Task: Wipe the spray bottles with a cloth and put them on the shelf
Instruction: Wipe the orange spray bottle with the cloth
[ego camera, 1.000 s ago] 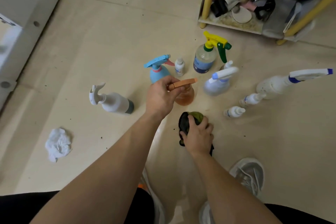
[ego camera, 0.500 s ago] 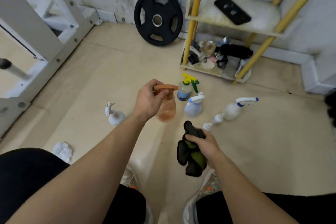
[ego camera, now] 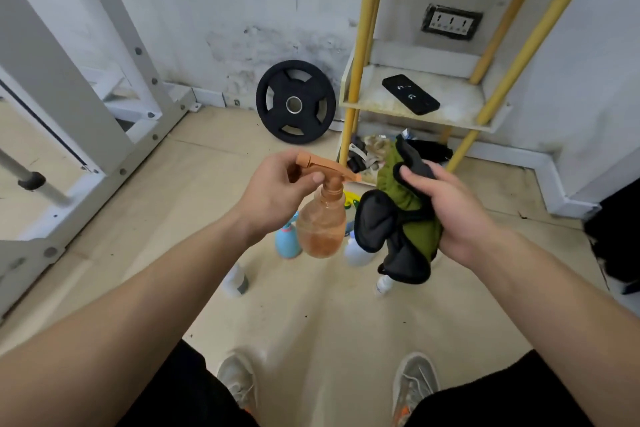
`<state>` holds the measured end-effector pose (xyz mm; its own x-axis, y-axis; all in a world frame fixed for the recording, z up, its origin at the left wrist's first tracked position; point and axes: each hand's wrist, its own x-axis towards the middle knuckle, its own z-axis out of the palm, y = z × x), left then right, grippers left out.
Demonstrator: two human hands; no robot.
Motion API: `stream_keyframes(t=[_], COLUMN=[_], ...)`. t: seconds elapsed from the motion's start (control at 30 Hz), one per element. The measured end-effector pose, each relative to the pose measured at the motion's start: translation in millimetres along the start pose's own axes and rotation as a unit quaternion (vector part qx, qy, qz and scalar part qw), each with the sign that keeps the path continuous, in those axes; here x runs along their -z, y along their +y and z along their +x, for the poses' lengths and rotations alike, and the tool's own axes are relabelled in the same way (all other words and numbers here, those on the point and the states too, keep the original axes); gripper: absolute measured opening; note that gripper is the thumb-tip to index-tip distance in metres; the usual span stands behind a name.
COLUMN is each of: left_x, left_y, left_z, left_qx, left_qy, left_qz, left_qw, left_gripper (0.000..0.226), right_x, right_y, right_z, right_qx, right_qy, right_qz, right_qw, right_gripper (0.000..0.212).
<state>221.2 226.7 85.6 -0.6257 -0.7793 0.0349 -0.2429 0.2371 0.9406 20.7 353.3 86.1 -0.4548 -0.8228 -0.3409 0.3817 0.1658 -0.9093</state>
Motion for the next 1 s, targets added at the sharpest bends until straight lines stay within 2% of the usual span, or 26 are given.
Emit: stream_keyframes(t=[0.13,0.2,0.27,0.37,0.43,0.5,0.57,0.6,0.67,0.77,0.93,1.0], left_x=[0.5,0.3,-1.5,-9.5,-17.2,-22.8,-25.0,-25.1,-24.5,-22.8,-10.4,-7.6], left_y=[-17.7,-24.6,-28.0,-29.2,-30.3,-34.1,-36.4,-35.6,-34.4,-36.5,-39.1,-39.9], left_z=[1.9,2.6,2.1,2.3,2.0,2.7,2.0,1.5,0.3,3.0,10.5,14.1], left_qx=[0.017,0.019,0.016,0.017,0.017,-0.01,-0.026,-0.022,-0.01,-0.012,0.026,0.033], left_qy=[-0.007,-0.024,-0.047,-0.07,-0.056,-0.017,0.008,0.016,0.02,0.031,0.052,0.051], left_qz=[-0.015,-0.008,-0.006,-0.035,-0.034,0.021,0.063,0.068,0.075,0.066,0.008,-0.002], left_qw=[1.0,0.999,0.999,0.997,0.998,1.0,0.998,0.997,0.997,0.997,0.998,0.998], left_gripper=[0.015,0.016,0.018,0.018,0.012,0.004,0.004,0.014,0.026,0.012,0.013,0.014], right_x=[-1.7,-6.0,-11.0,-17.6,-26.1,-38.2,-48.6,-50.3,-48.9,-43.0,-28.7,-27.7], right_y=[18.2,24.3,24.0,18.8,22.2,32.9,41.4,43.0,41.6,40.1,46.0,46.4], right_z=[3.6,7.7,13.0,18.0,16.2,13.6,14.7,17.3,24.7,33.9,46.4,46.5], right_qx=[-0.017,-0.013,0.028,0.141,0.235,0.298,0.322,0.324,0.321,0.31,0.273,0.268], right_qy=[-0.022,-0.02,-0.028,-0.041,-0.037,-0.027,-0.008,-0.003,-0.009,-0.032,-0.025,0.009], right_qz=[0.06,0.065,0.027,-0.101,-0.238,-0.397,-0.492,-0.505,-0.497,-0.466,-0.492,-0.484], right_qw=[0.998,0.998,0.999,0.984,0.942,0.868,0.809,0.8,0.806,0.828,0.826,0.833], right_gripper=[0.029,0.028,0.025,0.03,0.036,0.05,0.057,0.057,0.053,0.047,0.044,0.037])
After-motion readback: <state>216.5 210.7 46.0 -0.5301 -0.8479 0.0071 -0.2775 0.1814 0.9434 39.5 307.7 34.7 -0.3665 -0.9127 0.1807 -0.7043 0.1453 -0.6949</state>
